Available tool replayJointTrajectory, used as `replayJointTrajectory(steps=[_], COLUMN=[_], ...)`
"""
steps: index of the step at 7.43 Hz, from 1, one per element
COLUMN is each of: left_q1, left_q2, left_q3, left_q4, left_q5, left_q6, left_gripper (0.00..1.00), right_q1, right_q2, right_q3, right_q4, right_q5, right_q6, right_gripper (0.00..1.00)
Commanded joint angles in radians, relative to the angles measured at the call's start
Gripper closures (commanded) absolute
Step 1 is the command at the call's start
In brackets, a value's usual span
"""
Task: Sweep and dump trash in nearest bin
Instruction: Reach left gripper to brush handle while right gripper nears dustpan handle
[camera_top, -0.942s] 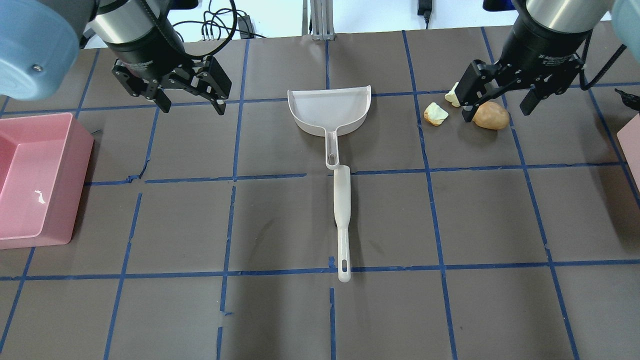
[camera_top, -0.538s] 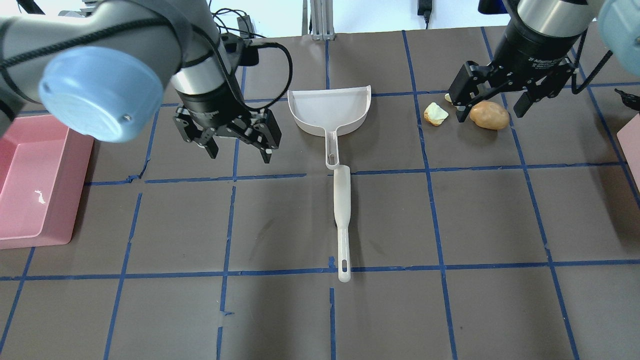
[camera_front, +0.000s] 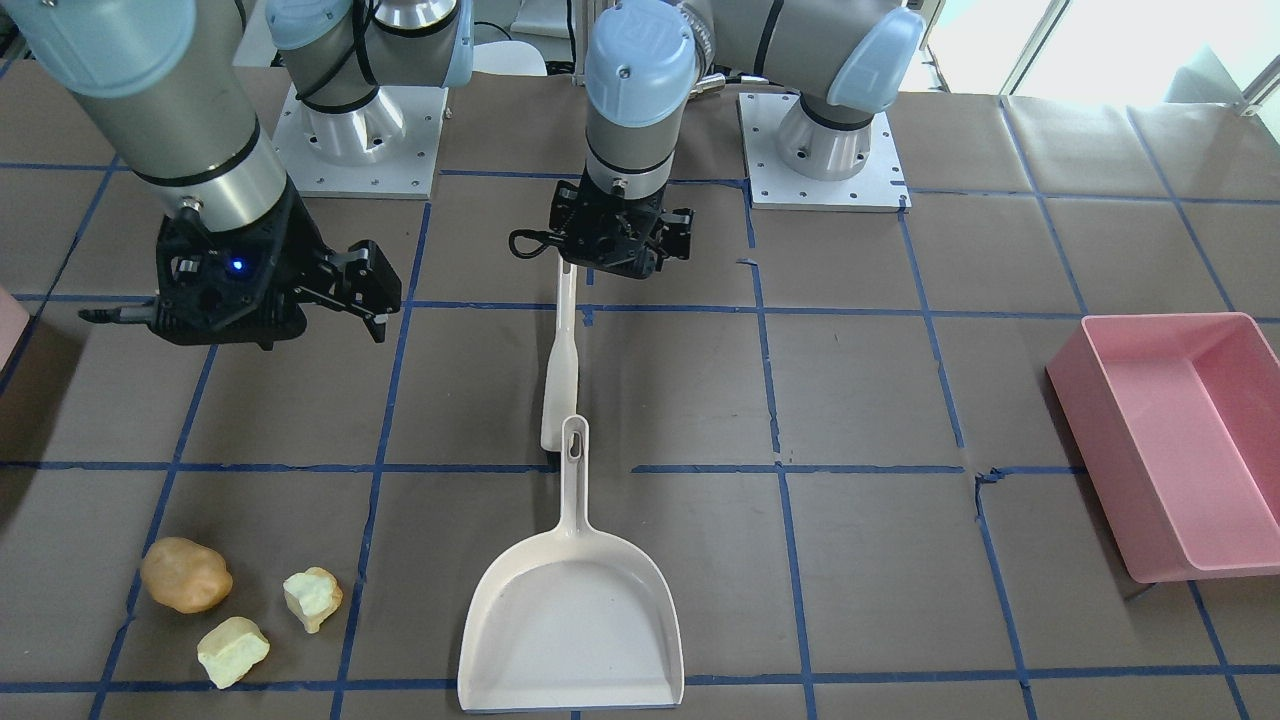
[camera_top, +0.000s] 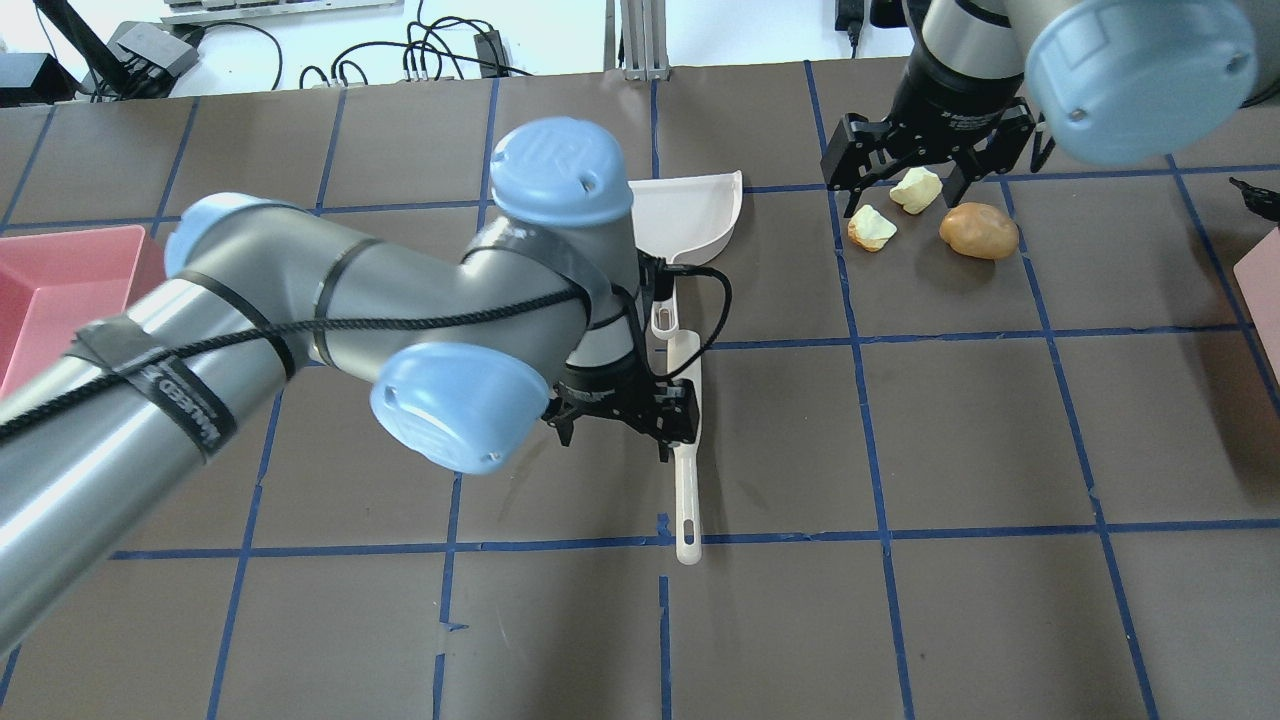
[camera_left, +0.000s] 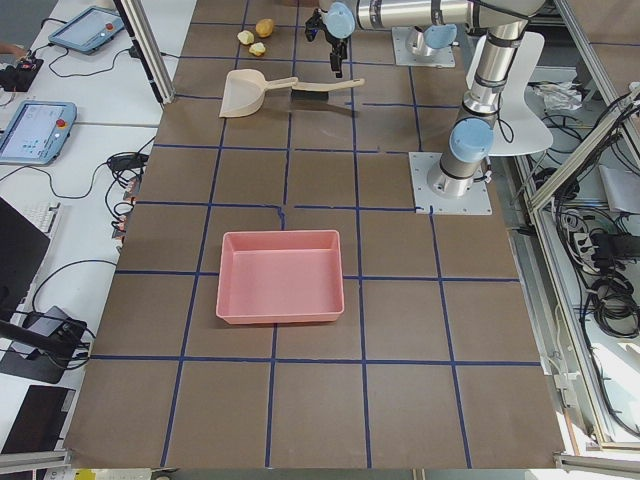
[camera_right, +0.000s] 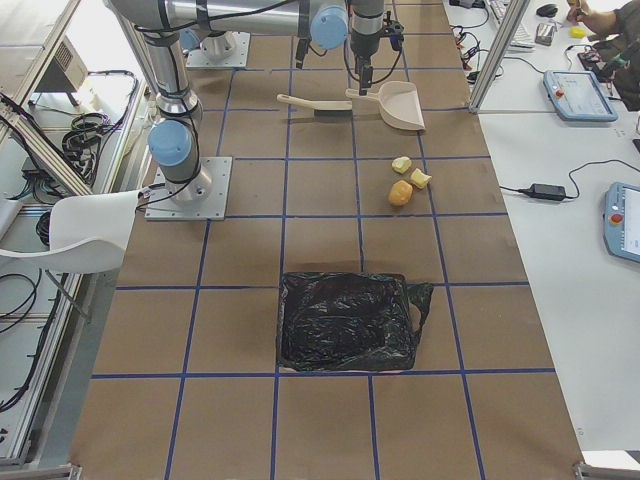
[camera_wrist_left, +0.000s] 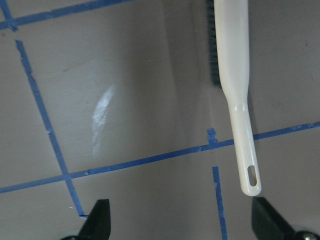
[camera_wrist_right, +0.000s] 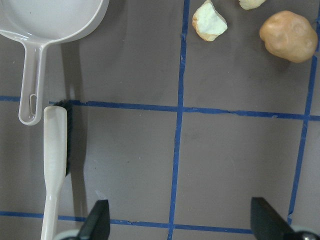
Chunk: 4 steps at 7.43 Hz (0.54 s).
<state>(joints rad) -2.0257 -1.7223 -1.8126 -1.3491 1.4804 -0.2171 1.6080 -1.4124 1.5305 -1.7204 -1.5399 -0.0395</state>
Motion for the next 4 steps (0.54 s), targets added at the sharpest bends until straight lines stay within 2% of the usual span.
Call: replayJointTrajectory(steps=[1, 2, 3, 4], left_q1=[-0.092, -0.117, -0.128, -0.128], left_q2=[-0.092, -0.138, -0.141, -0.141], left_q3=[-0.089, -0.135, -0.151, -0.148], left_q4=[0.192, 0.287, 0.324, 0.327], left_q5=[-0.002, -0.002, 0.001, 0.001], left_q6=[-0.053, -0.074, -0.077, -0.077], left_gripper=[0.03, 0.05, 0.04, 0.04], right_q1=[0.038, 0.091, 0.148, 0.174], right_q2=[0.128, 0.185, 0.24, 0.281], right_q3=[-0.054, -0.096, -0.11, -0.109], right_q4=[-0.131, -0.152, -0.203, -0.27], right_q5=[0.009, 0.007, 0.003, -0.003], right_q6=[0.055, 0.161, 0.303, 0.335], right_gripper=[0.0, 0.0, 0.0, 0.0])
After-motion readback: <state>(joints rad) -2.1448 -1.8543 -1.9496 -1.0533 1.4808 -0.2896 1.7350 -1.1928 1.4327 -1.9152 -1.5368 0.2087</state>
